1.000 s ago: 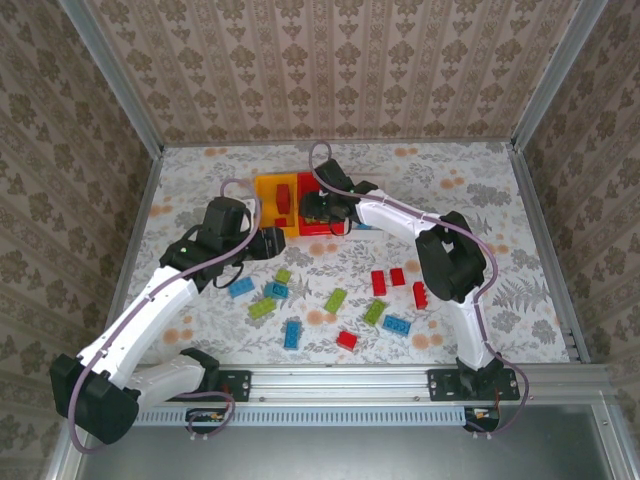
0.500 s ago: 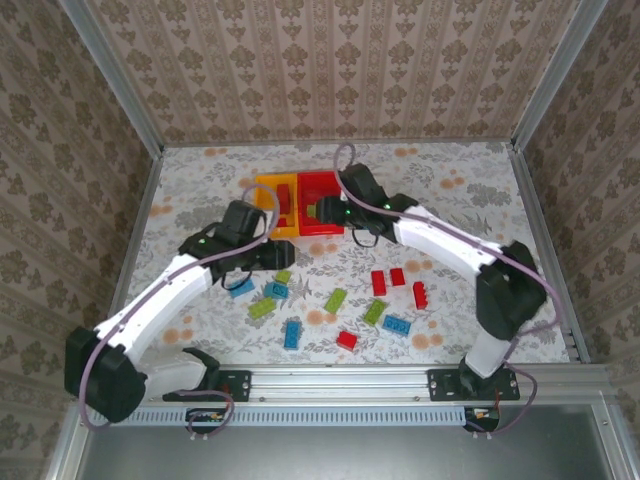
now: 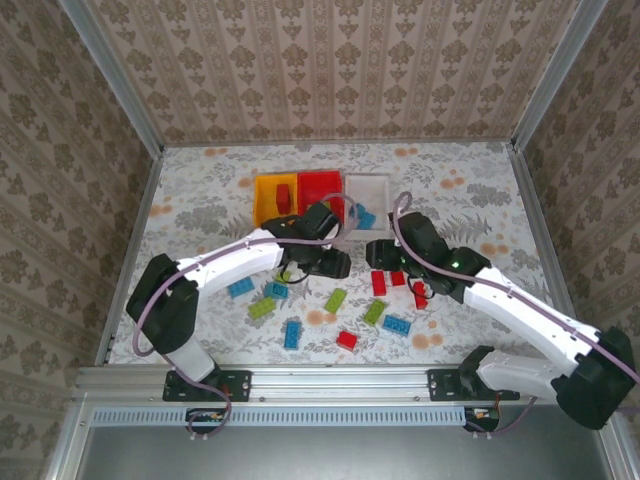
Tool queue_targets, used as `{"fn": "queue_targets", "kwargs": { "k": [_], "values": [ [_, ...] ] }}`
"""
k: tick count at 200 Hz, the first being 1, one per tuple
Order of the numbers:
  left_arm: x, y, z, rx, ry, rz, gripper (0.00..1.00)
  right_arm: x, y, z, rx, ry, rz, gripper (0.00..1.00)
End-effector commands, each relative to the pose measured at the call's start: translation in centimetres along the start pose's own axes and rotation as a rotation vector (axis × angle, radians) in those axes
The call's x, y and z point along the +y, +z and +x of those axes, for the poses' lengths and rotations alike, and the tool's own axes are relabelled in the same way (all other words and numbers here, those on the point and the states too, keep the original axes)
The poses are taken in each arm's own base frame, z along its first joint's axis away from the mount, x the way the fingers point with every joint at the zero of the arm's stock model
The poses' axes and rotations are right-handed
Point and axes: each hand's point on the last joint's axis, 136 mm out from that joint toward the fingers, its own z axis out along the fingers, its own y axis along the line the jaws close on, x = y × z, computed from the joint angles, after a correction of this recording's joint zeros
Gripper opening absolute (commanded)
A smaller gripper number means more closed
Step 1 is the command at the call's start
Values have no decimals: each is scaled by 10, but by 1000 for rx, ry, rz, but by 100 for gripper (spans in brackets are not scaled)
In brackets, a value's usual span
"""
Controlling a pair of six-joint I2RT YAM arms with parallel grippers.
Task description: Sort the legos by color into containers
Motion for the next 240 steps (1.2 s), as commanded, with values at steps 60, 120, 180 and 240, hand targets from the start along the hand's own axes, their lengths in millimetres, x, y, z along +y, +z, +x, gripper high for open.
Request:
{"fn": "queue_targets", "kwargs": {
  "k": [60,120,180,240],
  "values": [
    [22,-32,-6,-151,-140,-74,55,-39,-8,44,210,-20,140,65],
    [17,-44,3,-126,-10,-37,55,-52,-32,125,617,-71,195,65],
    [3,-60,41,-96,115,136,56,-43,-15,172,778,-173,259,72],
    [13,-71,59,-104,92,152,56,-51,-1,189,877,-335,347,76]
  ]
}}
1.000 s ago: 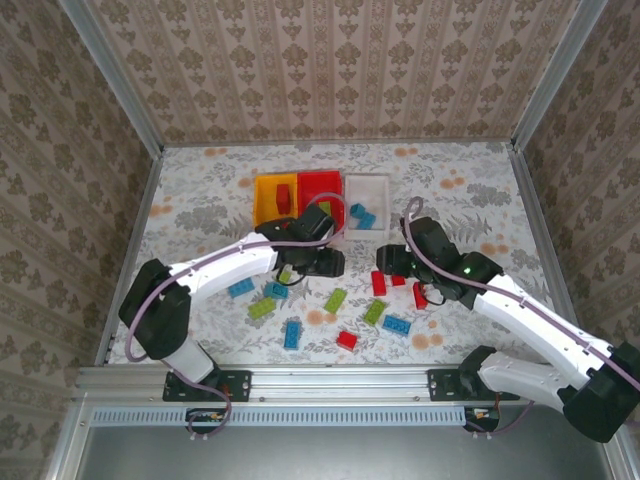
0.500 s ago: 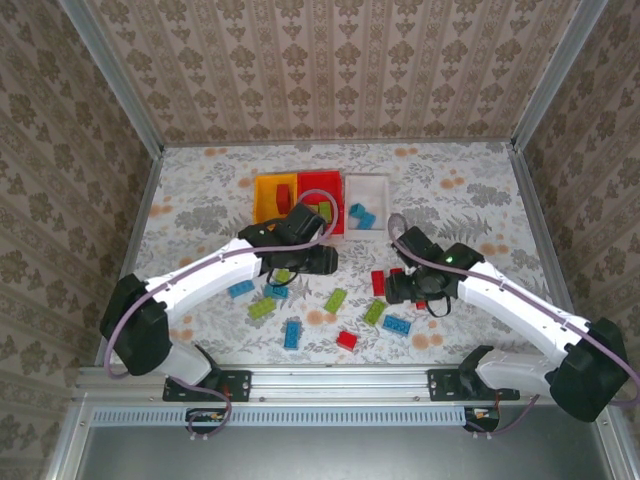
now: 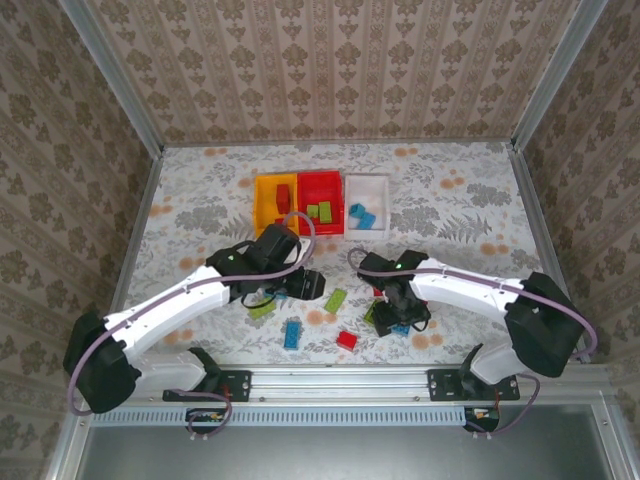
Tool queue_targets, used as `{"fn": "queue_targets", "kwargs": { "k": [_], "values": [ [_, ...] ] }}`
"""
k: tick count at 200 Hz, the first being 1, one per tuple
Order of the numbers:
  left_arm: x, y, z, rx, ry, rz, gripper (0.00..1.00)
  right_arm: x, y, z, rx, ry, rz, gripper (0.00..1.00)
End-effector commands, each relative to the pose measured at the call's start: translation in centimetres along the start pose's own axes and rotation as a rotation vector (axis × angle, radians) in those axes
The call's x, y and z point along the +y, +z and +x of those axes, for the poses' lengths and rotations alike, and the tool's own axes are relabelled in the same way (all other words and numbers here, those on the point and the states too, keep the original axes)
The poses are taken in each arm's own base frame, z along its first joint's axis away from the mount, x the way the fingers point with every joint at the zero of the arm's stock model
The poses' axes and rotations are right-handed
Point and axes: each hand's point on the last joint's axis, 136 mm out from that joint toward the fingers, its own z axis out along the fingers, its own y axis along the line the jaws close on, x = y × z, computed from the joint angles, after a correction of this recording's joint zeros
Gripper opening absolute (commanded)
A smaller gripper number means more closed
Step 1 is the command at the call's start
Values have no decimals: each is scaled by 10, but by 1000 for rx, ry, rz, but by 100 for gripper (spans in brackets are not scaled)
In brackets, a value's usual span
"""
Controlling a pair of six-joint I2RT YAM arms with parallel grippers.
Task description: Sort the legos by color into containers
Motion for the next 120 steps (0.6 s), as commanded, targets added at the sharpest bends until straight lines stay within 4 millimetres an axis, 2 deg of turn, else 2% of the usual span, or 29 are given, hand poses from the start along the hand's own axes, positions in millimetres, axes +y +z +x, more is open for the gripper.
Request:
{"fn": "queue_targets", "kwargs": {
  "k": [1,24,63,85,120],
  "values": [
    [0,-5,3,-6,6,23,56,-6,3,3,31,-56,74,76],
    [-1,-6,-3,-27,-1,27,56,-13,9,1,51,-57,144,77],
    [-4,-5,-10,-48,-18,42,56,-14,18,-17,30,-70,170,77],
    [-5,-7,-13,-55,-16,43,56,-20,23,-25,19,-42,168,70],
    [-8,-9,-18,-69,-15,51,56,-22,30,-33,13,-6,114,53]
  ]
}}
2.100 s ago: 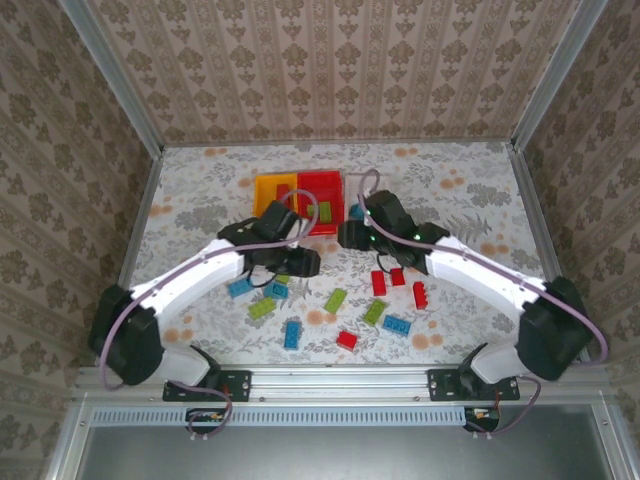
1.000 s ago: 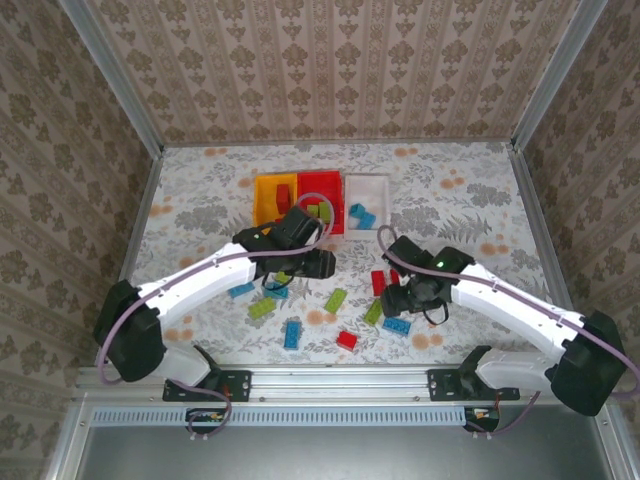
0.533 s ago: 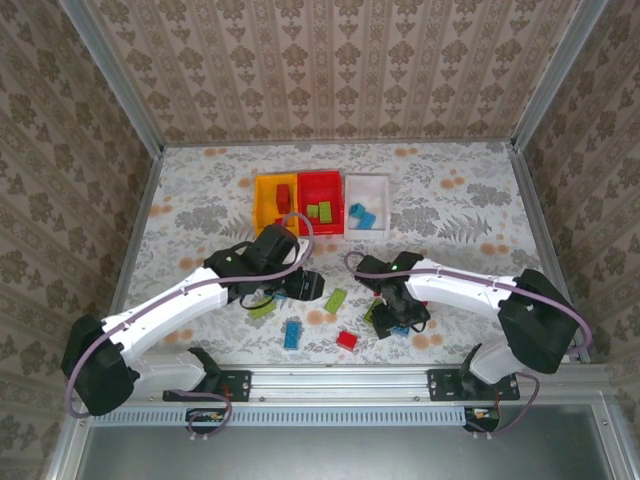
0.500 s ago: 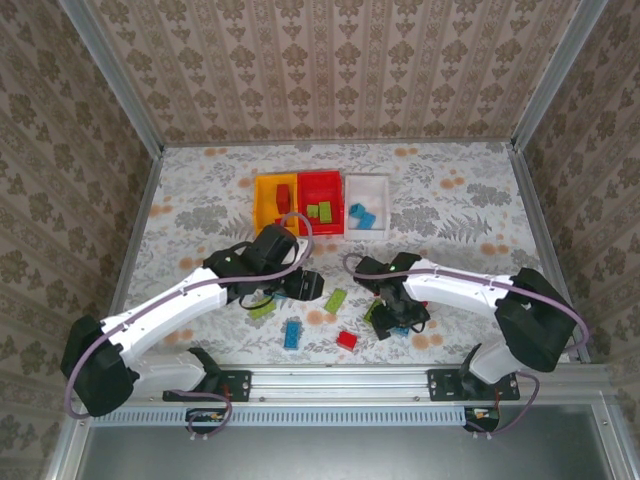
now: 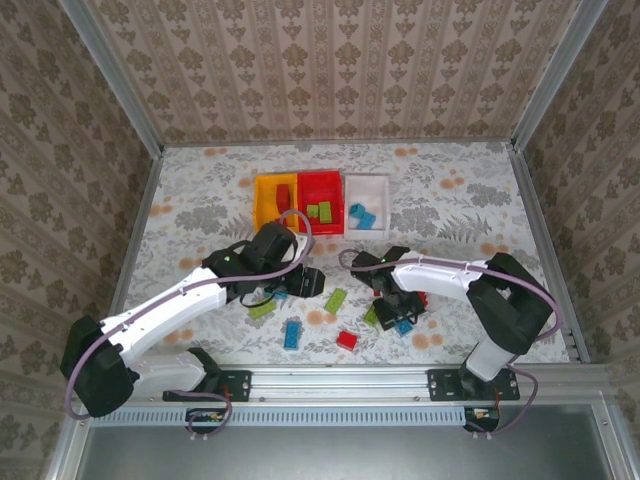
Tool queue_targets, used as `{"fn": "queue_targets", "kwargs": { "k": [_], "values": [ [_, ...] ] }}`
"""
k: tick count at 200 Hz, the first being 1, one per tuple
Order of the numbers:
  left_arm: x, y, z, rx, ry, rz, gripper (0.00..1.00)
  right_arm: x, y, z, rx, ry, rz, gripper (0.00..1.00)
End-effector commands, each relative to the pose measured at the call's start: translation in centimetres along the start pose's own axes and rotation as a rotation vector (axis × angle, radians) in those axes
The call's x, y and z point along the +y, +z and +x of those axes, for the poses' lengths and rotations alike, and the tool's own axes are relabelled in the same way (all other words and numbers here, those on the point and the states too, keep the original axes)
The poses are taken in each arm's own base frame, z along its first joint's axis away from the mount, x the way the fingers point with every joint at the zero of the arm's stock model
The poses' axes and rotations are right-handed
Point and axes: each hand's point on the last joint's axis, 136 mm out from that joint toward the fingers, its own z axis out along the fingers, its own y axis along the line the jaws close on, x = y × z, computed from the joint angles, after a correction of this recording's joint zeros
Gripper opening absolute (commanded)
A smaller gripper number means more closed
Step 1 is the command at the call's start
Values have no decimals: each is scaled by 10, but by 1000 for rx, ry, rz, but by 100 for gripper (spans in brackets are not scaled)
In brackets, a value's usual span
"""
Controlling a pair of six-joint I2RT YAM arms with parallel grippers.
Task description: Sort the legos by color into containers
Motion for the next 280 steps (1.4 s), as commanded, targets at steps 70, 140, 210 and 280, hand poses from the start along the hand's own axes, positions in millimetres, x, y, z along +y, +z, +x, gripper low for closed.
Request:
{"fn": "queue_targets", "kwargs": {
  "k": [70,140,210,280],
  "values": [
    [-10,-9,-23,-73,-41,38,56,-5,-16,-14,-91,109,-77,29],
    [-1,-56,-93,-308,-83,-56,56,-40,-136,-146,-502,354,-247,25],
    [4,-53,-134,-364,-93,-43,56,-80,-153,-289,-686,481,-233,25],
    [9,-38,-130,-315,-76,-44,57,-85,-113,-338,-622,474,-157,37]
  ]
}}
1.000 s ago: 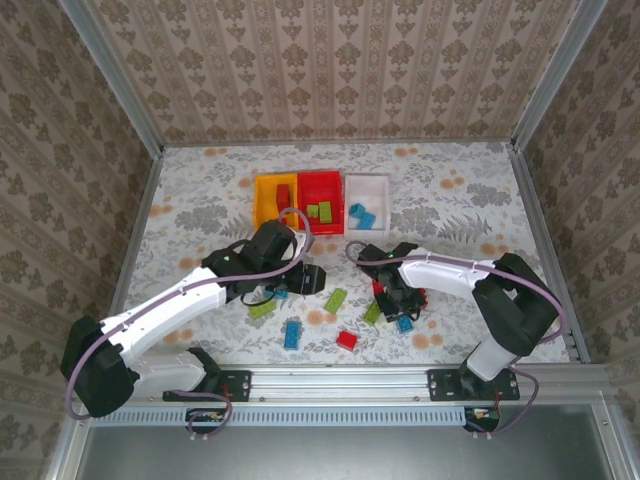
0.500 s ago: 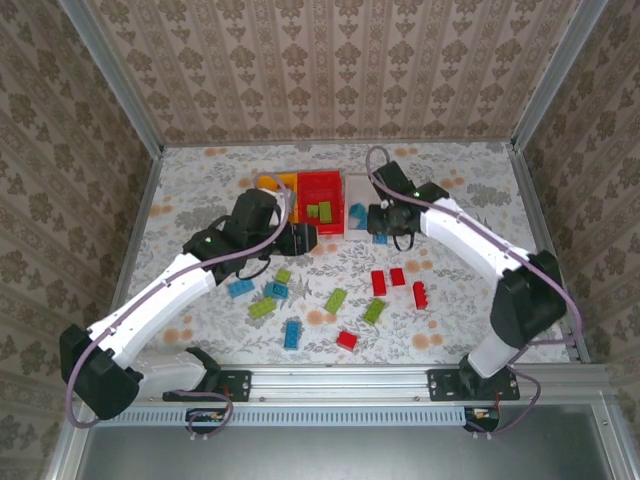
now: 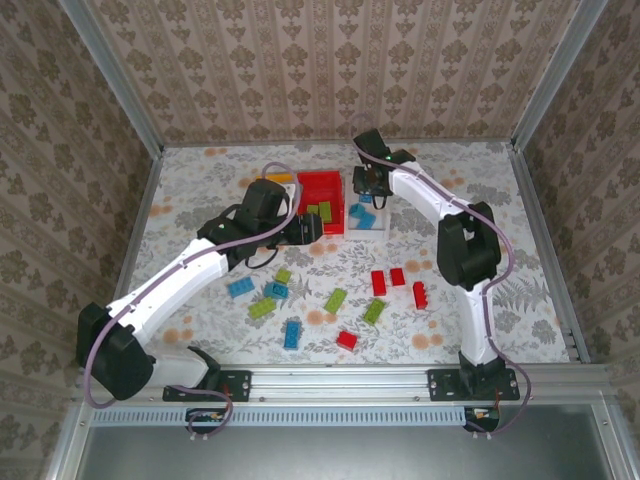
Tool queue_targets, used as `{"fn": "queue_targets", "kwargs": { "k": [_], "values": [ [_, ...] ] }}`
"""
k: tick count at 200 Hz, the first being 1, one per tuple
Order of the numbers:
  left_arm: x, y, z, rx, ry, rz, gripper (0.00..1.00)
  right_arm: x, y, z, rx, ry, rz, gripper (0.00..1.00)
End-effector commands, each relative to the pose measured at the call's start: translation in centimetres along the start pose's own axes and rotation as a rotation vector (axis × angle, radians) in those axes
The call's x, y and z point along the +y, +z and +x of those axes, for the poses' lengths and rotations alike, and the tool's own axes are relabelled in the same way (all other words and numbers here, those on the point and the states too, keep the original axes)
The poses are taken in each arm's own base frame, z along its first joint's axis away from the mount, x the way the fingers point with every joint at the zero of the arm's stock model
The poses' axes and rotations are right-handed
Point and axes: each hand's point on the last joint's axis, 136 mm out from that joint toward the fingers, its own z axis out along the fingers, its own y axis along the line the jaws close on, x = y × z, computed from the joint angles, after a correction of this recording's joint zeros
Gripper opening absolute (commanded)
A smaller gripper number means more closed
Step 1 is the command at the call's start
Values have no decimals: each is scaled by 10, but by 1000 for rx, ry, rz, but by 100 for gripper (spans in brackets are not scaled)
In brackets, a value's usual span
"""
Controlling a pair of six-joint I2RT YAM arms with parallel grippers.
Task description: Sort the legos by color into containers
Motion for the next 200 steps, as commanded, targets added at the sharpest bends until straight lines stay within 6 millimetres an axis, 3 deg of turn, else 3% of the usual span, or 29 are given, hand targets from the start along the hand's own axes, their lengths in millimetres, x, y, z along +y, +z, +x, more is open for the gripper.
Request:
{"fn": "queue_targets", "kwargs": {
  "k": [1,24,57,108,141,175,200],
  "values": [
    [-7,-5,-12,-23,32,26,57,-4,9,-3,17,-31,45,38],
    [-2,-1,-4,10,37,17,57,-3,10,-2,23,-30,43,51],
    [-3,10,10,77,51,40,57,2,-9,-8,-2,-45,27,60],
    [-24,38,40,222,143,73,58,2,-86,-18,-116,-43,-25,61],
    [-42,67,68,330,155,61,60,-15,-131,14,-124,-4,-69,62],
    [-58,102,108,470,170,-1,60,-48,-166,78,-70,67,-102,67],
    [-66,123,135,554,141,-43,61,-61,-198,122,-13,78,-178,74]
  ]
}}
